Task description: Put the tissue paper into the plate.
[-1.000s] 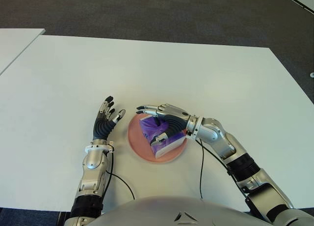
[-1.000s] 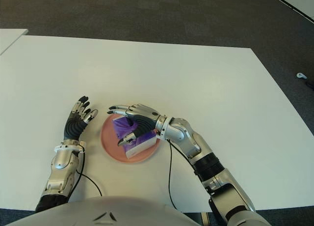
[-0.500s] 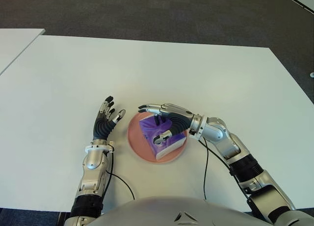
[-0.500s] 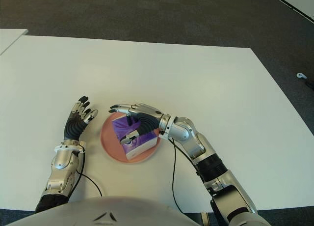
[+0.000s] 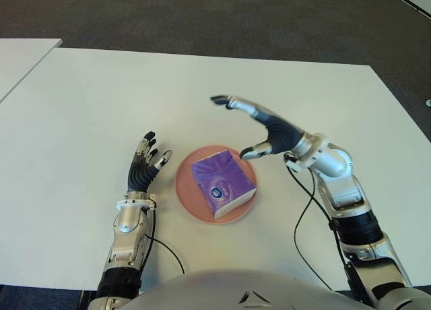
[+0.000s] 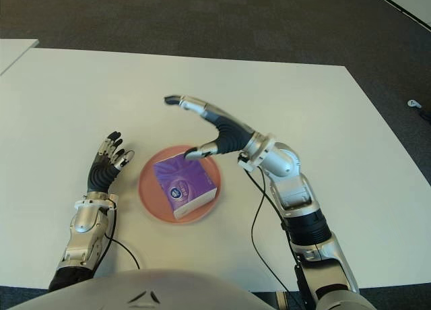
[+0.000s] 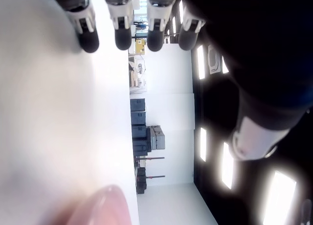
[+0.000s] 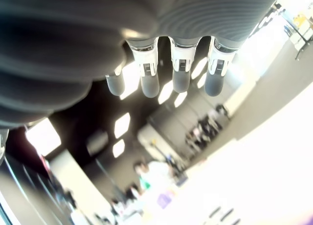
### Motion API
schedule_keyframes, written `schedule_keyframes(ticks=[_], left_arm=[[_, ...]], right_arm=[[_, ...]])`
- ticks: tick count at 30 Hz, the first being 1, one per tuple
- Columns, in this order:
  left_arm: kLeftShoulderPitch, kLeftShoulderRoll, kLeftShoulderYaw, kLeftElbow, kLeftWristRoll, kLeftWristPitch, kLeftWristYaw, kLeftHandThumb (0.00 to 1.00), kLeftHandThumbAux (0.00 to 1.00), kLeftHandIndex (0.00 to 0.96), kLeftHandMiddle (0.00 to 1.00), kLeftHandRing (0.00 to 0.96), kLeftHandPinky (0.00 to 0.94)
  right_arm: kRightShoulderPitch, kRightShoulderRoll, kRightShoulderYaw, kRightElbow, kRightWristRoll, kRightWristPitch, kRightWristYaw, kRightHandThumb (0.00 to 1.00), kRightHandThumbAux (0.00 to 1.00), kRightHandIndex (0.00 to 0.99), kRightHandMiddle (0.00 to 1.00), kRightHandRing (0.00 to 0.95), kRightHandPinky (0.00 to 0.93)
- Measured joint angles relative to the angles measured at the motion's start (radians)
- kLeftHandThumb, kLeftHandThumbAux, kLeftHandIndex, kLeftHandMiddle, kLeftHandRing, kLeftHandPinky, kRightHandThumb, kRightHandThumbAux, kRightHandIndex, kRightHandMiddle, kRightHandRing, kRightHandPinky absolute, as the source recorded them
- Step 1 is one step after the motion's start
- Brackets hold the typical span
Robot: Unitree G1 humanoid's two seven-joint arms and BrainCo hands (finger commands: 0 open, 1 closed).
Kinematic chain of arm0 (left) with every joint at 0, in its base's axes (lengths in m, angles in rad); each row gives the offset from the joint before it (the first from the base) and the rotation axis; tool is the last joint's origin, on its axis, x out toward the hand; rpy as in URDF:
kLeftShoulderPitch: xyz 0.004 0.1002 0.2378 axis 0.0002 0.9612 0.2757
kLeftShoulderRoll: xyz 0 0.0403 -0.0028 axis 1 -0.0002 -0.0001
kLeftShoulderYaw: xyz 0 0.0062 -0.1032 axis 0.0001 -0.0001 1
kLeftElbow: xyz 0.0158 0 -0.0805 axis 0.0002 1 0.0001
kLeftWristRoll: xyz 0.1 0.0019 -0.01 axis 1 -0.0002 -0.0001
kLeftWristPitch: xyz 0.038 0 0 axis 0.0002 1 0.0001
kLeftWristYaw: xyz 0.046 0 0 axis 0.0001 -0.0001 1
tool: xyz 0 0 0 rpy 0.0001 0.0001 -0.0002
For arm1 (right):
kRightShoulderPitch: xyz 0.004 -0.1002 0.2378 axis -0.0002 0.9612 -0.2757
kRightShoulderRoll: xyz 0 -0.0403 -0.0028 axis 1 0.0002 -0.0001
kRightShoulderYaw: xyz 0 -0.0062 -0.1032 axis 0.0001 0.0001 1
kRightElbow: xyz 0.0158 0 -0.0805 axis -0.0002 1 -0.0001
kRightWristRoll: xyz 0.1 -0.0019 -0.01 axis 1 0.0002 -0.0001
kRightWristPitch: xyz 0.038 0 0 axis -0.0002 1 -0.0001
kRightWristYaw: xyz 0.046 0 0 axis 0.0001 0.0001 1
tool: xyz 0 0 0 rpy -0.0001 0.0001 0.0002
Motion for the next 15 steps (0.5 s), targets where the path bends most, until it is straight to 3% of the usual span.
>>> schedule_keyframes(ticks=[5,9,15], left_arm=[[-0.001,-0.004,-0.003,-0.001,0.008,0.0,0.001,0.0,0.621,0.013,0.0,0.0,0.0],[0.001,-0.011,-0.004,-0.004,0.02,0.001,0.008,0.0,0.618,0.006,0.0,0.0,0.0],[0.001,-0.014,-0.007,-0.01,0.03,0.001,0.015,0.0,0.619,0.001,0.0,0.0,0.0]], right_arm=[[0.035,0.045,-0.067,-0.018,0.054,0.011,-0.059,0.183,0.309,0.0,0.0,0.0,0.0],[0.093,0.106,-0.117,0.005,0.027,-0.056,-0.155,0.191,0.348,0.0,0.0,0.0,0.0],[0.09,0.167,-0.189,0.073,0.005,-0.103,-0.275,0.165,0.362,0.0,0.0,0.0,0.0]])
